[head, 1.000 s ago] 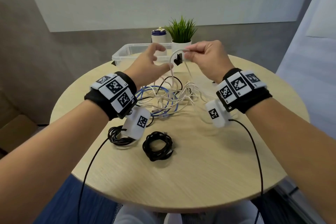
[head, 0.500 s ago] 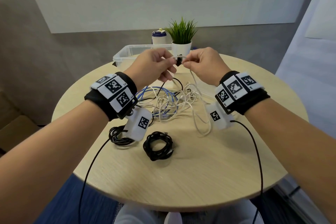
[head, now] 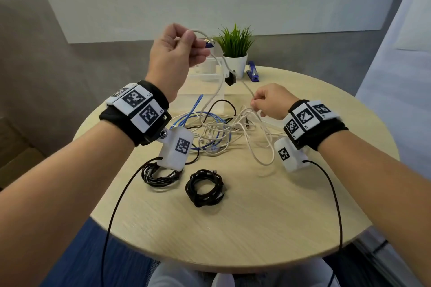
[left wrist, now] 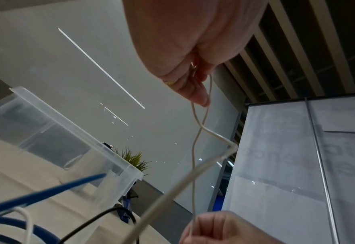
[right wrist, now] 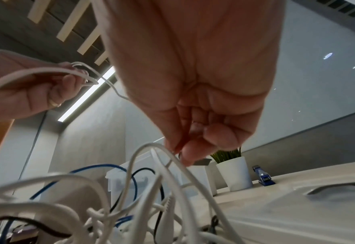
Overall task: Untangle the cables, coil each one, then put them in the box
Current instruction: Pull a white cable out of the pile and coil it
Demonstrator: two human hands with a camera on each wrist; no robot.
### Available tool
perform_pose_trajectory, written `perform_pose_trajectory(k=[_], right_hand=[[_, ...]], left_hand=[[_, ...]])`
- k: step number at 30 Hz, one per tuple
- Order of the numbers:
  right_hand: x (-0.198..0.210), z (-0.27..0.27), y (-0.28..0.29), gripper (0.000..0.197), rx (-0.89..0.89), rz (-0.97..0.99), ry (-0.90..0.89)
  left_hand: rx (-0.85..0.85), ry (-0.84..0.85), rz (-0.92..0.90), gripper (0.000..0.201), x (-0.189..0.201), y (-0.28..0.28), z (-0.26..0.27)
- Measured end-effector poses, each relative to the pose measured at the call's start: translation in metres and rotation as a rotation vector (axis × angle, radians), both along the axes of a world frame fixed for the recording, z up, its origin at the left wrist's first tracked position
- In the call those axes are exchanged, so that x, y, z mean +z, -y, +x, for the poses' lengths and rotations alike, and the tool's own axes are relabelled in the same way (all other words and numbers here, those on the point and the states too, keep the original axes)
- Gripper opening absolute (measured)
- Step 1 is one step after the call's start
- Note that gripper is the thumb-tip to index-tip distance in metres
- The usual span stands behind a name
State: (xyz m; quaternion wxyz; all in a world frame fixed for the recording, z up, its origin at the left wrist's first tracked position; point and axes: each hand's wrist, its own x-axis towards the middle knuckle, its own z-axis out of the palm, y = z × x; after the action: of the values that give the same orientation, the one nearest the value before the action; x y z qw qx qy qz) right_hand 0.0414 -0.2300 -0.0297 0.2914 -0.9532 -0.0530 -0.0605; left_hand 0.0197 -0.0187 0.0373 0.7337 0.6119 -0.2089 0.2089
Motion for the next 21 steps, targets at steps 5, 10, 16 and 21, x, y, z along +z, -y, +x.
perform_pose_trajectory(k=[5, 10, 16, 21], right_hand=[[0.021, 0.003, 0.004, 0.013, -0.109, 0.352, 0.15], [0.041, 0.005, 0.008, 0.017, -0.042, 0.621, 0.312], [0.054, -0.002, 0.005, 0.013, 0.031, 0.76, 0.416], [0.035, 0.0, 0.007, 0.012, 0.054, 0.378, 0.137]], left_hand=[[0.042, -0.034, 0.08, 0.023, -0.006, -0.003, 0.005], [0.16, -0.155, 0.298, 0.024, -0.015, -0.006, 0.015], [0.182, -0.281, 0.532, 0.024, -0.029, -0.006, 0.018], [0.181, -0.312, 0.474, 0.025, -0.029, -0.008, 0.018]])
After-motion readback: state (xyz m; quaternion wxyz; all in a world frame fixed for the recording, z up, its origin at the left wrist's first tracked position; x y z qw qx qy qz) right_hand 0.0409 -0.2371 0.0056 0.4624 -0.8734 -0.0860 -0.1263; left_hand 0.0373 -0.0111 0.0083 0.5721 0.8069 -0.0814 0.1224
